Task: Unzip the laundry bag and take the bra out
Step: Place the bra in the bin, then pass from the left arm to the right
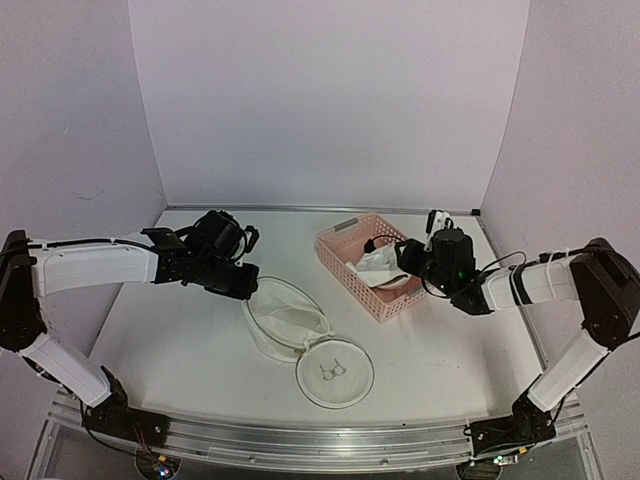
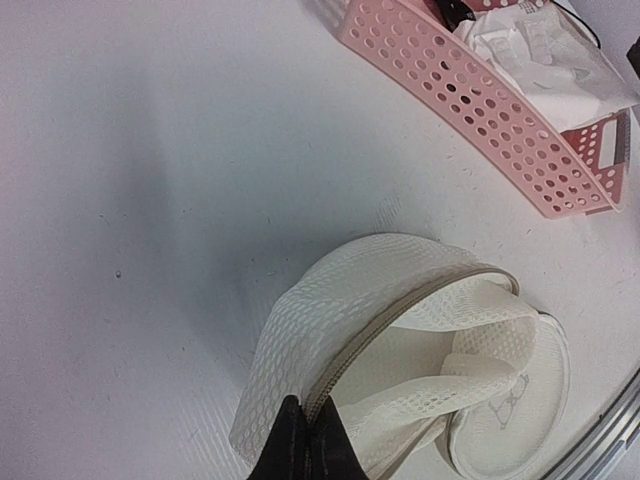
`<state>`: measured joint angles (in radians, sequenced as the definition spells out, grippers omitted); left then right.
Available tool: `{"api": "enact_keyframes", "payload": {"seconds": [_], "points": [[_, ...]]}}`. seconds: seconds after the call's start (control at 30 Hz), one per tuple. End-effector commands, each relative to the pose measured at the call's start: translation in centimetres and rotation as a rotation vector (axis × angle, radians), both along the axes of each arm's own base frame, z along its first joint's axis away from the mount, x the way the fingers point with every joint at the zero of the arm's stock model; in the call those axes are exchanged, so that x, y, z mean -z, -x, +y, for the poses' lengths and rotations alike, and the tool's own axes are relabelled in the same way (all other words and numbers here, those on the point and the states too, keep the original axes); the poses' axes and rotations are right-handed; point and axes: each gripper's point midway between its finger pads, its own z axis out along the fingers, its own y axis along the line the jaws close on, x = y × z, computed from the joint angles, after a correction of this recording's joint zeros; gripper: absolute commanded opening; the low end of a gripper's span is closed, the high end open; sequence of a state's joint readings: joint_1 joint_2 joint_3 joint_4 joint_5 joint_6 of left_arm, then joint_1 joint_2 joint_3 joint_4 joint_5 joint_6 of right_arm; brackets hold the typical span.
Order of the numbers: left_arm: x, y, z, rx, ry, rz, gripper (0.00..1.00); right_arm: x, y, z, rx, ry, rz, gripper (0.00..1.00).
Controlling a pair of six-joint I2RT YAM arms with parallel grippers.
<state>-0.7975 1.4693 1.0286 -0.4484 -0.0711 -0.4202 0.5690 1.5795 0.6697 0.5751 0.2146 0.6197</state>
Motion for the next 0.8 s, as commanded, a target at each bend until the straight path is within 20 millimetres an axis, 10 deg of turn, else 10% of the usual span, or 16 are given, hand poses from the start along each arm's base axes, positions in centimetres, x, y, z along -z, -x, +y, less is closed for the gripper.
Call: {"api": "enact_keyframes", "payload": {"seconds": [0.0,0.57,0.77], "points": [[-2.1,-0.9,-0.8,-0.005,0.043,-0.03,0.0,-5.4,0.5,1.6,-0.102,-0.05,-0.087,0.41],[-2.3,-1.1,-1.4,0.002,0.055,-0.024,0.0,-7.9,9.7,1.4,-0.395,-0.048,-0.067,0.73],[-3.1,-1.2,-1.7,0.011,0.072,-0.033,0.0,-5.8,14.0,3.6,-0.657,-0.044,0.041,0.71]]}}
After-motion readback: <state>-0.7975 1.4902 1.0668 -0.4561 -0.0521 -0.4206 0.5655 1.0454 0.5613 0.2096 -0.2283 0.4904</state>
